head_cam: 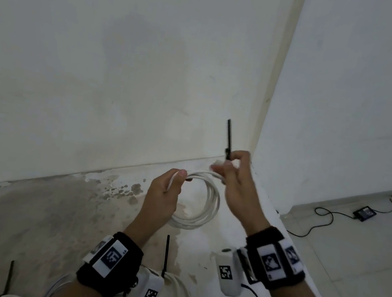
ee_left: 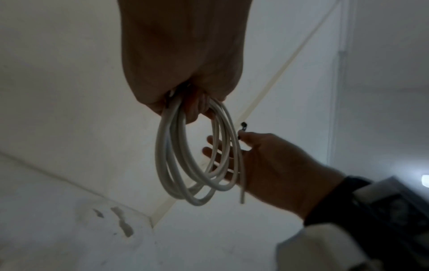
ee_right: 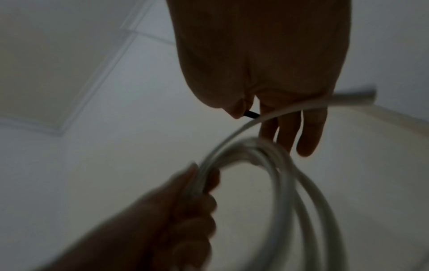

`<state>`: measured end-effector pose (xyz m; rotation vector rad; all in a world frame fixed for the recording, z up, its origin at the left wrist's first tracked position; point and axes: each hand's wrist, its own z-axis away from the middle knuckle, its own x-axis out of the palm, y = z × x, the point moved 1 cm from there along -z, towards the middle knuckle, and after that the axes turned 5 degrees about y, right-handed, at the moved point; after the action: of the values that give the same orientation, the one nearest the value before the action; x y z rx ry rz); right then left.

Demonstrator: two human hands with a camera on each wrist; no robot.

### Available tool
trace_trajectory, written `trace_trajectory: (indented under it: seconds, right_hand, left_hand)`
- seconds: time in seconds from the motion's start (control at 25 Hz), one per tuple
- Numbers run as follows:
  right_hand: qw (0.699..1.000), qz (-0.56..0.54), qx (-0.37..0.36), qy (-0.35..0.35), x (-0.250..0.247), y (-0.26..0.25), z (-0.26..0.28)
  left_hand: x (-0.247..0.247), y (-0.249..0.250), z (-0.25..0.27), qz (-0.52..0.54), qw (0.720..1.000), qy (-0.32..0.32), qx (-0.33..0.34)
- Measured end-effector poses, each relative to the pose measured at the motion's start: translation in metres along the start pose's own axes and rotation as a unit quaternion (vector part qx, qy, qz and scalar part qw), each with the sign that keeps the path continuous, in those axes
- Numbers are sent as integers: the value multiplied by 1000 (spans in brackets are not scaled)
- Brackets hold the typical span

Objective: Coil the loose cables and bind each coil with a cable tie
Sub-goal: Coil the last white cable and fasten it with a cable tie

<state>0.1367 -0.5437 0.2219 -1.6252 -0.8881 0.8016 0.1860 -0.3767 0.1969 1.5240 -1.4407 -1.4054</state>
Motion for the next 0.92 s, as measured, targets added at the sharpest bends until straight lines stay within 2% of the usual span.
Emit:
trace_trajectory:
  seconds: [0.16, 0.24, 0.36, 0.48, 0.6, 0.64, 0.68, 0.8, 0.92]
  right_hand:
    - [994, -46, 91, -24, 28, -4, 5]
    - [996, -32, 88, -2, 33, -9, 4]
    - [999, 37, 32, -25, 30, -13, 4]
    - [994, 89, 7, -68, 25, -12, 8]
    - [991, 107, -19, -76, 26, -15, 10]
    - [991, 109, -25, -79, 27, -17, 10]
    - [991, 107, -29, -79, 27, -19, 10]
    - [995, 88, -14, -38, 26, -20, 7]
    - [999, 33, 17, 21, 30, -18, 10]
  left_hand:
    - [3, 17, 5, 143, 986, 29, -78]
    - [1, 19, 13, 152, 985, 20, -75]
    - [-16, 14, 11, 63, 997, -33, -40]
    - [-35, 16, 5, -50, 994, -92, 8]
    - [-37, 33, 3, -187, 973, -66, 121]
    - [-36, 38, 2, -205, 967, -70, 131]
    - [-35, 42, 0, -190, 971, -90, 112]
    - [-29, 50, 0, -39, 987, -157, -15]
    - [-19, 53, 4, 102, 975, -119, -154]
